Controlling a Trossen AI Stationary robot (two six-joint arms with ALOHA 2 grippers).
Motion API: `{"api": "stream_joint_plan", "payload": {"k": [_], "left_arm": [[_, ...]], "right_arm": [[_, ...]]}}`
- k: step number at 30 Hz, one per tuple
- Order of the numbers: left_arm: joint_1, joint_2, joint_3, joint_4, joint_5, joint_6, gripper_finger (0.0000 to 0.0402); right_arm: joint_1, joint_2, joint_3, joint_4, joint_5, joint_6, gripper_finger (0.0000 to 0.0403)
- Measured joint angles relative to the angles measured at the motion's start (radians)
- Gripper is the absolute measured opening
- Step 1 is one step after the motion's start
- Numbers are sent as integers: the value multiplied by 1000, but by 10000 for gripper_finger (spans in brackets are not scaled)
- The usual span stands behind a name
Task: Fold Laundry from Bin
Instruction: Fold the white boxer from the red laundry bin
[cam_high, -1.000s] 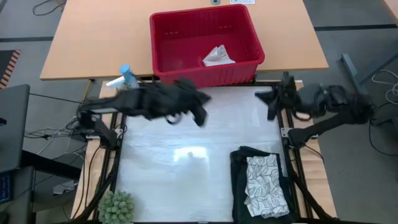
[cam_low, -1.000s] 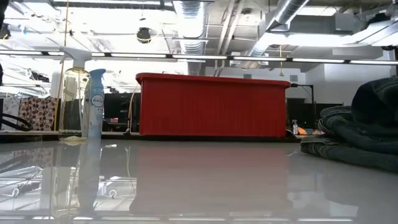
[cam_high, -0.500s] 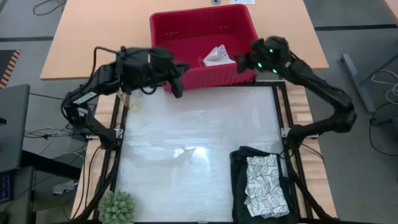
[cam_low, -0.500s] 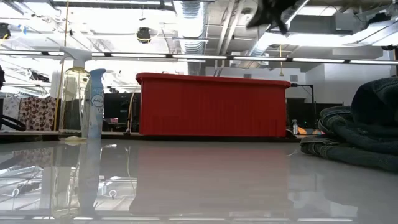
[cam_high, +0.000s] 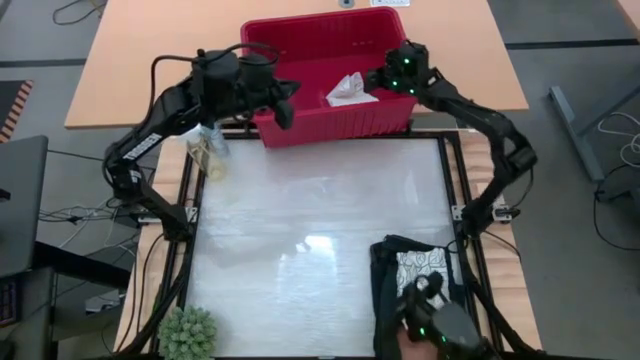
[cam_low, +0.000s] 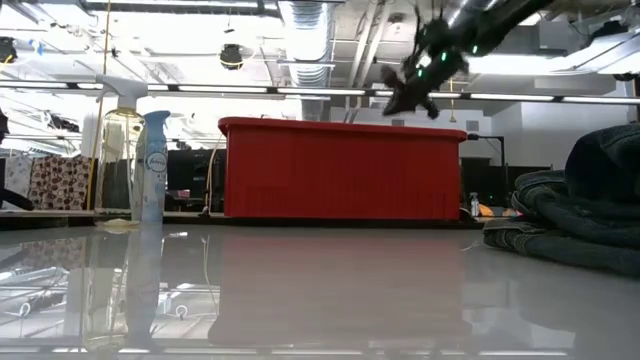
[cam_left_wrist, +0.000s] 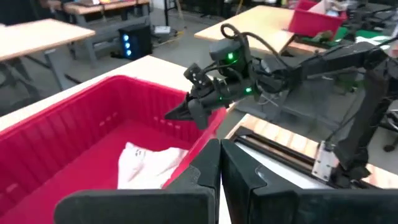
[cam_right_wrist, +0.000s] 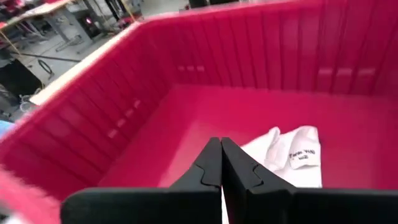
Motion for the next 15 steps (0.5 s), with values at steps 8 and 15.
{"api": "stream_joint_plan", "payload": {"k": [8,15], "left_arm": [[65,33,-3,21,2,-12,0],[106,49,-3,31,13,-33,0]], "right_arm": [[-61,129,0,31,-139,32,24],[-35,136,1,-28,-178,4,24]]}}
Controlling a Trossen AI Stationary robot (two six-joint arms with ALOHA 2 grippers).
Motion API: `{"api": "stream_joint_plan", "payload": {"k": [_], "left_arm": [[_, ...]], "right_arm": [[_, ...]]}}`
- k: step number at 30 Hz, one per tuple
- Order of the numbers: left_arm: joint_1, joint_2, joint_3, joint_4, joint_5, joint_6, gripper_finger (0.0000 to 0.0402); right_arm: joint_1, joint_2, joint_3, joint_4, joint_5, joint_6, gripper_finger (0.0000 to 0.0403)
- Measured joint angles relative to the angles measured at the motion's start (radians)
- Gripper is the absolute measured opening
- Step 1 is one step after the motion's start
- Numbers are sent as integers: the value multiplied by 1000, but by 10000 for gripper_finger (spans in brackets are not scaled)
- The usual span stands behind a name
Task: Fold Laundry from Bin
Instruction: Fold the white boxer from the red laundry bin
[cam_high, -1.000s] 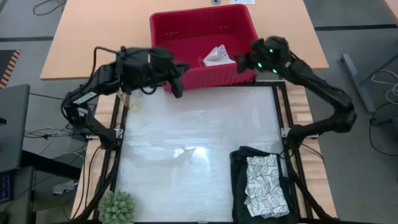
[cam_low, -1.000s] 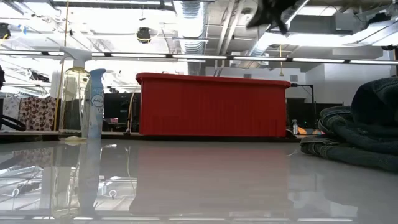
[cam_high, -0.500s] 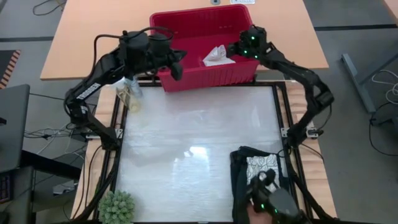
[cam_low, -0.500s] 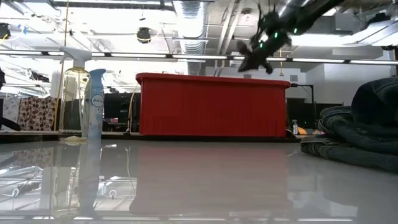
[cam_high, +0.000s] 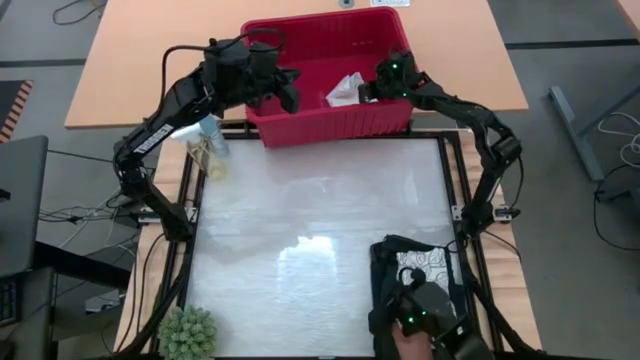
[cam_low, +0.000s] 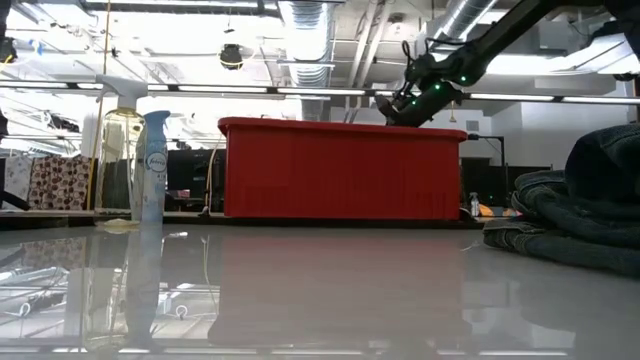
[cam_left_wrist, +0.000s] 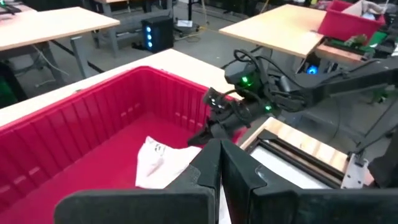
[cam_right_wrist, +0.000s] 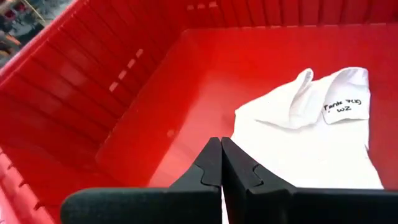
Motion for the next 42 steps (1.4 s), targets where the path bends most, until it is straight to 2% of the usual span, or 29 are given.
{"api": "stream_joint_plan", "payload": {"k": [16,18,25,35,42], "left_arm": [[1,49,-34,16,-21,24,0],[12,51,-75,24,-34,46,0],[78,52,-297,219,-38,82,0],[208,51,-632,460,-35,30,0],[222,62,-730,494,-30,28,0]], "right_arm": [[142,-11,2,-186,-54,-46,24],[158,-11,2,-197,-53,-48,24],[199,-11,2,-234,-53,-48,24],[224,-11,2,-269,-63,-58,24],[232,-11,0,-288,-97,-63,24]]}}
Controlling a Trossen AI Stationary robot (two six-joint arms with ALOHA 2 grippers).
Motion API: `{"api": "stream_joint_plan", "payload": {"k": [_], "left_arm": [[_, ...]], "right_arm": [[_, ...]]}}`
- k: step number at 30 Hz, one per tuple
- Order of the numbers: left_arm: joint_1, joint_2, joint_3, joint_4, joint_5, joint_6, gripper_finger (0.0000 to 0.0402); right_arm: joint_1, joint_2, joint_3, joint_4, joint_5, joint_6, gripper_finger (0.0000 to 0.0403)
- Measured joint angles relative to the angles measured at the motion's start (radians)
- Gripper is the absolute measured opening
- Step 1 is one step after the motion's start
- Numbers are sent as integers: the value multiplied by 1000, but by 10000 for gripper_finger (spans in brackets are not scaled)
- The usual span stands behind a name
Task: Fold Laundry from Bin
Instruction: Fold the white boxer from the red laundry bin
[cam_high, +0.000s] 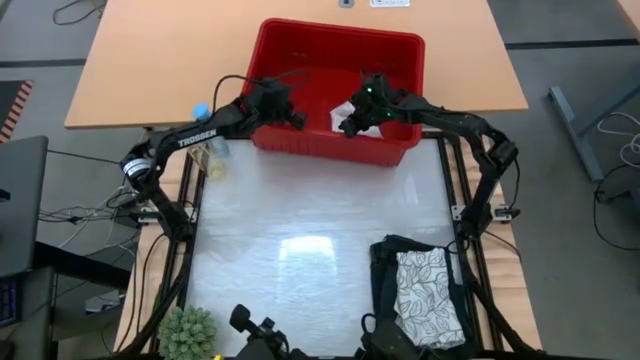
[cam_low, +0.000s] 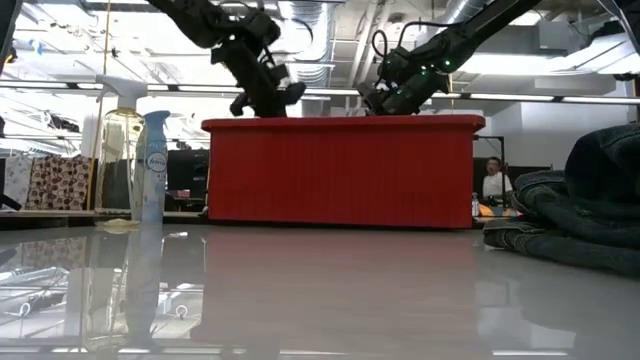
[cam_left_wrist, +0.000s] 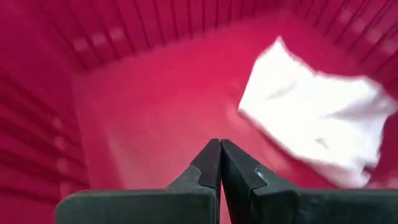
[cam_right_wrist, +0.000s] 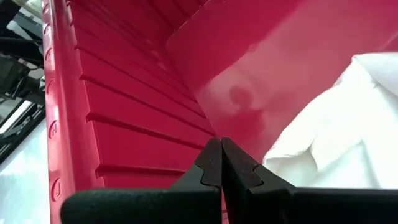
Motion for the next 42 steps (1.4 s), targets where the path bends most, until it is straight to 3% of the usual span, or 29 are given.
{"api": "stream_joint_plan", "payload": {"k": [3,8,19,30,34,42], "left_arm": [[0,18,-18,-27,4,-1,0],[-3,62,-17,-36,147,-69,0],[-32,71,-20,-92,279,-162,0],[-60,72,-10,-56,259,-177,0],[-54,75,60,-62,252,-184,0],[-58,73,211,-36,251,-33,0]], "right_arm": [[0,0,0,-1,-3,-1,24],[1,5,-5,-23,-3,-4,24],[0,4,-3,-26,-6,4,24],[-3,3,-2,14,-5,3,24],[-10,3,17,22,-5,-2,24],[-13,1,71,21,-2,-51,24]]}}
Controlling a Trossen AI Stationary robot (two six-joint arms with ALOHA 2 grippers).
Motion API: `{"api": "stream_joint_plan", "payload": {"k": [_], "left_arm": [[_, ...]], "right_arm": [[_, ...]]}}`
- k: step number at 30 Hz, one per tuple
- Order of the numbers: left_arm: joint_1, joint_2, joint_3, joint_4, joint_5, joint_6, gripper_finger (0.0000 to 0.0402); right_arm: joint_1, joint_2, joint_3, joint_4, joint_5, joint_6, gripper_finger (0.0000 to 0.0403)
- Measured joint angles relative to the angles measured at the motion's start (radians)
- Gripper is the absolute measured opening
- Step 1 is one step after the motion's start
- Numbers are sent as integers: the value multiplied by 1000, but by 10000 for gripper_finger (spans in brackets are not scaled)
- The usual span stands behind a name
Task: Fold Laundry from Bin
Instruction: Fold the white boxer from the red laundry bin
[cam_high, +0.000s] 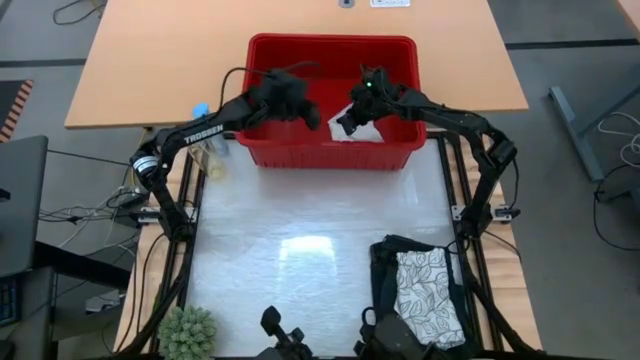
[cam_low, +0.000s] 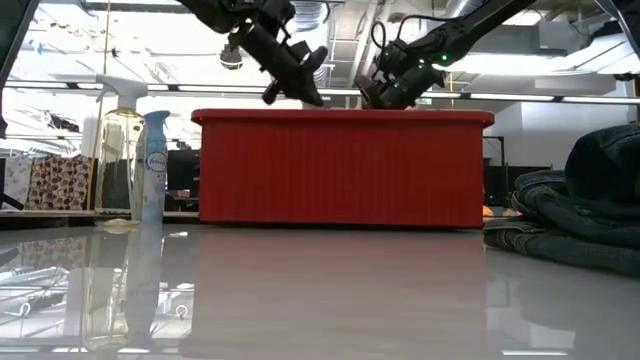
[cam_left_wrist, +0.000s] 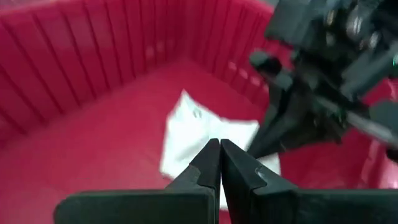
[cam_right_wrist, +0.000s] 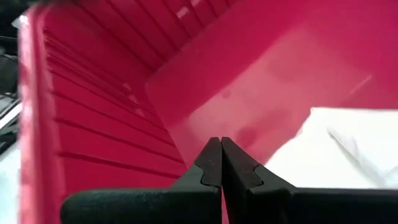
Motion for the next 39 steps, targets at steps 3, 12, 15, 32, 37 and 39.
{"api": "stream_joint_plan", "payload": {"k": [3,12,15,32,37,39], "left_arm": [[0,0,34,34,-38,67,0],[1,-1,46,192,-235,98,0],[1,-1,46,225,-233,161,0],[-16,65,46,445,28,274,36],[-16,132,46,548,175,268,79],[-16,163,50,599,139,282,93]], "right_arm": [[-5,0,40,-17,0,-18,24],[-51,0,250,-167,6,-105,27],[-75,0,325,-182,21,-110,28],[-159,-1,700,-337,27,-158,31],[-167,-1,775,-425,27,-158,32],[-168,-1,795,-449,27,-158,32]]}}
